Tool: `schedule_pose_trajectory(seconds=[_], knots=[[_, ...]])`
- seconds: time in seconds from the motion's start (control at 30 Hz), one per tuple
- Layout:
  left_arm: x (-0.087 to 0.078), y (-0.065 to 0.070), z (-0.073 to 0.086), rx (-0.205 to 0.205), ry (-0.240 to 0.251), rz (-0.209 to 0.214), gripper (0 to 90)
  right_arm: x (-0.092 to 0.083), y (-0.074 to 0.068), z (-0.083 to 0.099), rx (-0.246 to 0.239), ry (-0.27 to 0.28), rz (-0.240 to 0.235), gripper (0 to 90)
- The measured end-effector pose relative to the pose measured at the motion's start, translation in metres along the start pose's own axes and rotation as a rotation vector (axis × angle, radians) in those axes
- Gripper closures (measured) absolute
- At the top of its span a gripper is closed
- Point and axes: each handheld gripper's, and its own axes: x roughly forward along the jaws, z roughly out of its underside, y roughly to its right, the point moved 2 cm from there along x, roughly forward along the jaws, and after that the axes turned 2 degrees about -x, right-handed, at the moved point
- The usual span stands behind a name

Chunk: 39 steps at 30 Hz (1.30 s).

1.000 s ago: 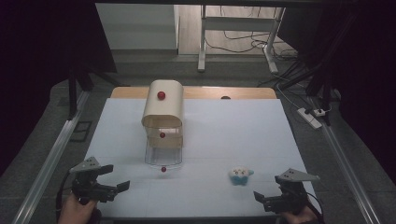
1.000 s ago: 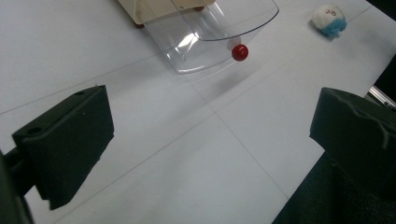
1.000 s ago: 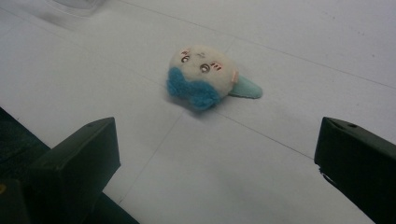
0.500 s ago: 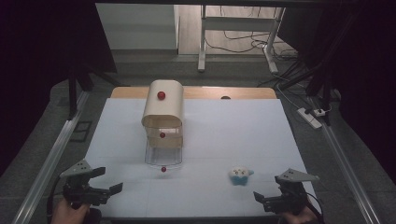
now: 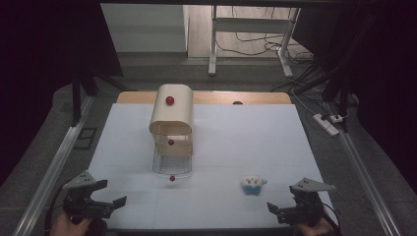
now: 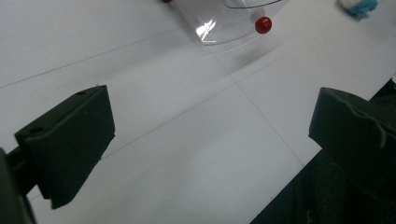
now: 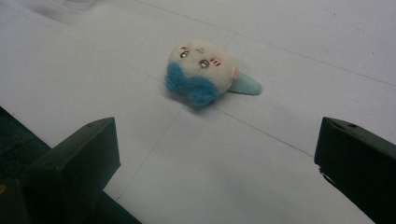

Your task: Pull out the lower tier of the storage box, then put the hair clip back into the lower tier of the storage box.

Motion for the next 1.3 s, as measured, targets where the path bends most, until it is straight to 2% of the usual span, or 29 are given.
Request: schedule_pose_trajectory(seconds=[0.47,0.77,0.87,1.3], knots=[[0.0010,0.0002,0.0006,0.006,-0.011,0.003,1.1,-0.0001,0.0022,-0.0016,0.016,0.008,-0.025,0.0],[0.0013,-0.0005,0.0006,0.003,-0.014,0.011,1.5,-0.0005,0.0014,-0.0022,0.013,0.007,0.007,0.0],[0.0016,-0.0005,0.0005,0.004,-0.017,0.013,1.7,-0.0013,0.0017,-0.0022,0.021,0.013,0.002,0.0],[0.0027,0.0000,-0.0001,0.007,-0.023,0.013,1.8,-0.0007,-0.0012,-0.0069,-0.023,0.008,-0.020,0.0]])
